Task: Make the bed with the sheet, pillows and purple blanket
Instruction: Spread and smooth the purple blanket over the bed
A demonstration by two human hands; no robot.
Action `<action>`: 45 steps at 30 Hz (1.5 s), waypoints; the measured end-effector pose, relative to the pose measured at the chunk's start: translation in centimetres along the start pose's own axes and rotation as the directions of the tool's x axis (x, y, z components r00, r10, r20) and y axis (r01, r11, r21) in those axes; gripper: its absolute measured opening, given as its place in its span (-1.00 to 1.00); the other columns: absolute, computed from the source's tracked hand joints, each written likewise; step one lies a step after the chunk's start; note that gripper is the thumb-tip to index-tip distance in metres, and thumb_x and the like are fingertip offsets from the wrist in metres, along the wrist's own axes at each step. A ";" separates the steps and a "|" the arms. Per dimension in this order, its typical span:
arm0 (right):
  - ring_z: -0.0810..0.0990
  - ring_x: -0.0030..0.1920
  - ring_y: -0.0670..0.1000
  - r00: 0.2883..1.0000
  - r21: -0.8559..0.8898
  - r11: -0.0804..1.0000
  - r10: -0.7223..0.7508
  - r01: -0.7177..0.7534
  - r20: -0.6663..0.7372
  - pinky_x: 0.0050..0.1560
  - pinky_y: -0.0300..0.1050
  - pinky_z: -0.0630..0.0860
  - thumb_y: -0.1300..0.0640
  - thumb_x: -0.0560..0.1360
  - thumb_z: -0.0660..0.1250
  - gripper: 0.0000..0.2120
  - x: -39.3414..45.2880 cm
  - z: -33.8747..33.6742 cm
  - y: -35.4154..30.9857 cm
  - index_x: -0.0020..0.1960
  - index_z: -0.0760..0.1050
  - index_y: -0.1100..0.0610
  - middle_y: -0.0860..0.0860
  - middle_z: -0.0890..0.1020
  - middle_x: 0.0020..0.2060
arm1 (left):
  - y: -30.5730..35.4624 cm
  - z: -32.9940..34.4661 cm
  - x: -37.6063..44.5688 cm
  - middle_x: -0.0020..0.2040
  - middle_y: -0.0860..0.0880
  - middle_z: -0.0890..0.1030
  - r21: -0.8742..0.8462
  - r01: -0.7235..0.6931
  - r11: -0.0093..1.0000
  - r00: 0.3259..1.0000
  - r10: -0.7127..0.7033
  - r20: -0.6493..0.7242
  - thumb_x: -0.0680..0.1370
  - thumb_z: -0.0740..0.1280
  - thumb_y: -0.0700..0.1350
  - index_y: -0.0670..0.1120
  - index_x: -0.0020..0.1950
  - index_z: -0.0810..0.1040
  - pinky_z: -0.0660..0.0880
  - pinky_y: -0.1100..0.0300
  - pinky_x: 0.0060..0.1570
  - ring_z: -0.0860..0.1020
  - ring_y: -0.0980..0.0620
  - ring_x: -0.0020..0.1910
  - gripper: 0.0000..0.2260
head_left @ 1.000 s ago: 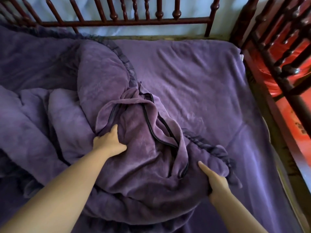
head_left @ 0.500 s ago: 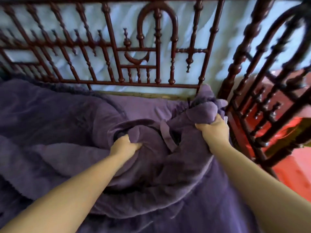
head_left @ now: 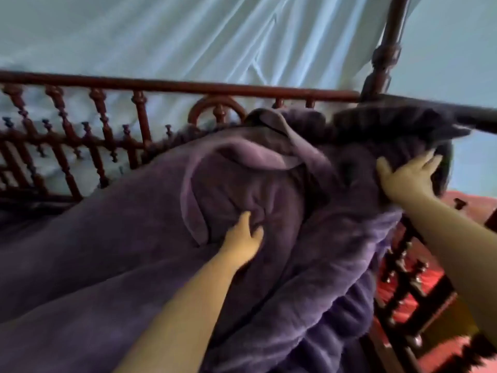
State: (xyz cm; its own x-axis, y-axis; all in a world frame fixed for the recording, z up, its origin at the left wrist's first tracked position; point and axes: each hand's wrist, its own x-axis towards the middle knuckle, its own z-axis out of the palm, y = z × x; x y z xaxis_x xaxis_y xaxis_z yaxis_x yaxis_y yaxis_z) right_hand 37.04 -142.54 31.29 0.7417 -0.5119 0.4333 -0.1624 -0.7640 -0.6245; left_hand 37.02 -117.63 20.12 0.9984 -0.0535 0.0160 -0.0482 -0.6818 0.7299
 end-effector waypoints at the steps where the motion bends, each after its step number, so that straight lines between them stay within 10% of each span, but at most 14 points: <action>1: -0.12 0.51 0.27 0.988 -0.154 0.988 0.019 0.005 0.156 0.49 0.04 -0.08 -0.01 0.57 0.16 -0.23 -1.5 2.5 2.4 0.47 -0.22 0.38 0.32 -0.14 0.49 | -2.2 3.0 -0.3 0.57 -0.12 0.07 0.159 0.010 0.987 0.976 -0.045 0.213 0.62 0.14 -0.09 -0.05 0.56 -0.04 0.06 -0.01 0.49 0.07 -0.14 0.54 -0.44; 5: 0.24 0.47 0.09 0.679 -0.330 0.917 0.095 0.226 0.728 0.43 -0.10 0.23 -0.11 0.49 0.25 -0.38 -12.4 11.6 12.6 0.41 0.28 0.24 0.26 0.21 0.46 | -10.3 10.5 -4.7 0.58 -0.04 -0.13 0.519 -0.230 0.823 0.803 -0.141 0.579 0.60 0.07 -0.22 -0.06 0.56 -0.03 -0.13 -0.15 0.50 -0.19 -0.09 0.56 -0.46; 7: 0.71 -0.15 -0.13 0.440 -0.370 0.878 0.214 0.305 0.872 -0.16 -0.41 0.54 -0.43 0.06 0.32 -0.33 -17.5 13.9 16.8 -0.24 0.71 0.15 0.16 0.72 -0.20 | -13.5 11.7 -6.9 0.58 -0.05 -0.12 0.577 -0.300 0.760 0.710 -0.226 0.667 0.59 0.05 -0.27 -0.09 0.54 0.03 -0.12 -0.18 0.49 -0.19 -0.10 0.56 -0.48; 8: 0.69 -0.37 -0.16 0.526 -0.441 0.816 0.204 0.375 0.826 -0.36 -0.43 0.51 -0.41 0.07 0.26 -0.45 -20.0 15.2 17.1 -0.45 0.67 0.07 0.02 0.71 -0.42 | -14.8 11.9 -7.5 0.58 -0.04 -0.11 0.595 -0.306 0.743 0.684 -0.263 0.680 0.59 0.06 -0.26 -0.09 0.54 0.04 -0.10 -0.19 0.49 -0.18 -0.10 0.56 -0.48; 10: 0.68 -0.02 0.00 0.346 -0.440 0.768 0.300 0.465 0.889 -0.05 -0.27 0.53 0.02 0.49 0.14 -0.62 -24.6 16.2 17.2 -0.07 0.66 0.21 0.14 0.71 -0.07 | -16.9 11.7 -8.5 0.59 -0.01 -0.11 0.611 -0.295 0.734 0.670 -0.297 0.680 0.61 0.10 -0.16 -0.08 0.54 0.06 -0.06 -0.18 0.49 -0.16 -0.07 0.56 -0.50; 14: 0.41 0.34 0.18 0.457 -0.461 0.887 0.417 -0.017 0.786 0.29 -0.08 0.35 -0.11 0.59 0.02 -0.44 -29.3 18.5 18.1 0.36 0.30 0.32 0.23 0.44 0.34 | -19.4 11.1 -9.3 0.58 0.03 -0.07 0.606 -0.269 0.748 0.769 -0.213 0.603 0.58 0.21 0.01 -0.03 0.55 -0.01 0.02 -0.08 0.50 -0.10 -0.02 0.57 -0.39; 19: 0.51 0.23 0.20 0.530 -0.091 0.639 0.702 -0.764 0.476 0.24 -0.01 0.46 -0.22 0.30 0.42 -0.15 -29.5 22.4 19.2 0.33 0.29 0.35 0.23 0.52 0.24 | -22.1 10.5 -9.0 0.57 -0.14 -0.15 0.750 -0.087 0.656 0.935 -0.205 0.288 0.44 0.32 0.21 0.00 0.55 -0.23 -0.06 -0.16 0.48 -0.17 -0.14 0.56 -0.08; 24: 0.39 0.36 0.15 0.348 0.219 0.283 0.861 -0.934 0.371 0.35 0.06 0.38 -0.03 0.25 0.54 0.01 -26.2 25.0 18.8 0.46 0.02 0.24 0.14 0.33 0.39 | -25.0 10.4 -7.1 0.49 -0.17 0.19 0.801 -0.025 0.599 0.949 -0.238 0.208 0.38 0.36 0.27 -0.06 0.55 -0.22 0.03 -0.09 0.48 0.17 -0.11 0.49 0.01; 27: 0.46 0.28 0.15 0.318 0.277 0.216 0.856 -0.936 0.407 0.27 0.12 0.45 -0.03 0.17 0.59 0.02 -24.1 26.2 19.3 0.44 0.12 0.23 0.13 0.40 0.34 | -25.5 11.3 -6.3 0.35 -0.13 0.41 0.829 -0.118 0.546 0.967 -0.126 0.220 0.54 0.26 0.04 -0.13 0.51 0.08 0.37 0.06 0.28 0.41 -0.10 0.33 -0.37; 31: 0.53 0.03 0.08 0.482 0.220 0.436 0.704 -0.873 0.522 -0.19 -0.09 0.50 0.08 0.42 0.39 -0.53 -22.1 26.2 19.8 0.26 0.43 0.28 0.22 0.53 0.25 | -25.0 10.6 -6.2 0.24 -0.11 0.53 0.778 -0.140 0.613 0.963 -0.098 0.251 0.59 0.13 -0.12 -0.11 0.29 0.35 0.48 0.05 0.05 0.51 -0.14 0.22 -0.73; 33: 0.53 0.12 0.14 0.587 0.193 0.564 0.688 -0.803 0.427 -0.04 -0.04 0.47 0.13 0.46 0.36 -0.56 -20.3 25.2 18.5 0.26 0.43 0.34 0.26 0.53 0.23 | -24.4 8.9 -5.9 0.21 -0.15 0.55 0.684 -0.060 0.727 0.968 -0.124 0.216 0.59 0.14 -0.09 -0.13 0.16 0.39 0.46 0.03 0.02 0.52 -0.20 0.19 -0.80; 37: 0.60 -0.08 0.08 0.788 0.238 0.768 0.497 -0.594 0.362 -0.13 -0.16 0.46 0.22 0.45 0.35 -0.66 -14.4 23.0 13.3 0.19 0.47 0.31 0.11 0.54 -0.08 | -21.1 5.6 -4.5 0.14 -0.27 0.60 0.156 0.132 0.979 0.988 -0.143 0.062 0.58 0.24 -0.12 -0.14 0.00 0.55 0.43 0.01 0.09 0.54 -0.26 0.18 -0.87; 40: 0.53 -0.38 -0.08 0.933 0.243 0.901 0.343 -0.360 0.110 -0.40 -0.43 0.49 0.33 0.49 0.24 -0.93 -8.9 19.6 7.8 -0.02 0.44 0.24 -0.02 0.57 -0.26 | -14.1 3.1 -3.5 0.01 -0.14 0.60 -0.238 0.046 0.970 0.995 -0.067 -0.080 0.58 0.25 -0.15 -0.22 0.21 0.54 0.38 0.16 0.01 0.54 -0.08 0.11 -0.75; 45: 0.52 0.02 0.04 0.992 0.383 0.922 -0.087 0.048 0.086 -0.20 -0.34 0.42 0.32 0.44 0.31 -0.67 -0.4 7.7 -0.2 0.19 0.45 0.18 0.09 0.55 0.00 | -2.0 4.0 -3.0 -0.21 0.10 0.54 -0.503 -0.193 0.843 0.968 0.080 -0.238 0.59 0.22 -0.10 -0.04 -0.02 0.57 0.35 0.28 -0.08 0.49 0.08 -0.05 -0.87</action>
State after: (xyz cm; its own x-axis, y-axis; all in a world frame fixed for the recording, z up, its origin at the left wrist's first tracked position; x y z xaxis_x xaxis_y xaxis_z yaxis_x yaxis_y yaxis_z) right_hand 41.78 -139.18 26.21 0.8063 -0.4074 0.4288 0.1353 -0.5787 -0.8042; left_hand 34.02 -119.02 15.87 0.9693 0.0671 0.2364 -0.2194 -0.1973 0.9555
